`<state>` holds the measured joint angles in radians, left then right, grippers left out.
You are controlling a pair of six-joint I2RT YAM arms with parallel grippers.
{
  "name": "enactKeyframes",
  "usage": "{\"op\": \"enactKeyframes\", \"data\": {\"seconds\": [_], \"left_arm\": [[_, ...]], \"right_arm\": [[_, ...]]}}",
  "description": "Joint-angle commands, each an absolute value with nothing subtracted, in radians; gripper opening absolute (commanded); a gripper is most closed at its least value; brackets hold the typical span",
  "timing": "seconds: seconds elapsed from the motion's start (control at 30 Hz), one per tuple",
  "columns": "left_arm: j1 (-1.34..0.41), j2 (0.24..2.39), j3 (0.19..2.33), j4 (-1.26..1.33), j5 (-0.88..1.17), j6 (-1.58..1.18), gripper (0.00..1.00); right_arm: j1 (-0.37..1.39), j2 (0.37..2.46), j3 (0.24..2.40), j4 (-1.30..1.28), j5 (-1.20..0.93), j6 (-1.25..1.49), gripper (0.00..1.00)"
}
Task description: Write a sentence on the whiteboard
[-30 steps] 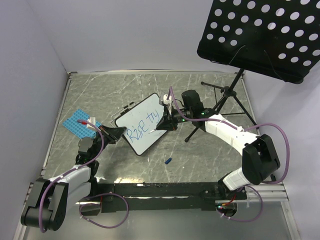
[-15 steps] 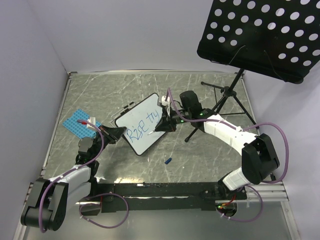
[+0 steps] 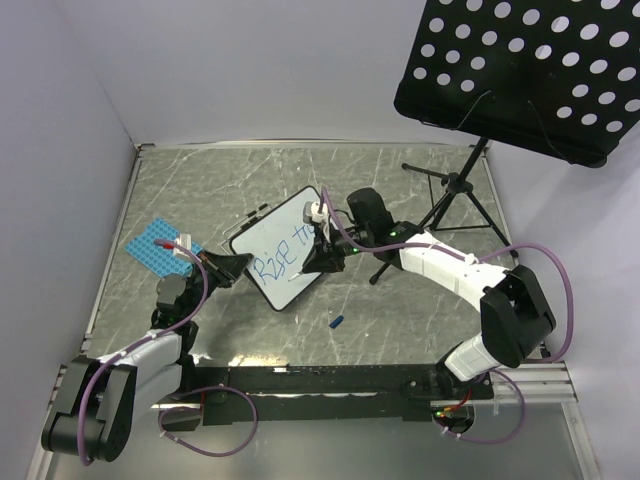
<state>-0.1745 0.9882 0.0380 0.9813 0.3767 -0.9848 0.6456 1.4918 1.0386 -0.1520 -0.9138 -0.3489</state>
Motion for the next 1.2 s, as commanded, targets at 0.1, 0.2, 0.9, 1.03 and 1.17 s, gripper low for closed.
{"op": "enactKeyframes", "data": {"seconds": [0.1,0.2,0.9,1.03,1.17], "left_arm": [[-0.181,0.985,-0.066,1.086,0.382,-0.98,0.01],[-0.181,0.983,-0.066,1.086,0.382,-0.979,0.01],[-0.183,0.98,-0.071,1.092,0.38,-0.985,0.01],[-0.183,0.976,-0.071,1.086,0.38,-0.982,0.01],[-0.183,0.982,-0.072,1.091,0.38,-0.98,0.01]], "right_arm": [[0.658,1.503,1.049,-0.152,-0.91,-0.385,0.0],[0.66,1.502,1.049,-0.155,-0.905,-0.388,0.0],[0.664,1.5,1.057,-0.166,-0.881,-0.407,0.0],[0.666,1.5,1.061,-0.172,-0.873,-0.411,0.0],[0.666,1.496,1.063,-0.176,-0.864,-0.419,0.0]]}}
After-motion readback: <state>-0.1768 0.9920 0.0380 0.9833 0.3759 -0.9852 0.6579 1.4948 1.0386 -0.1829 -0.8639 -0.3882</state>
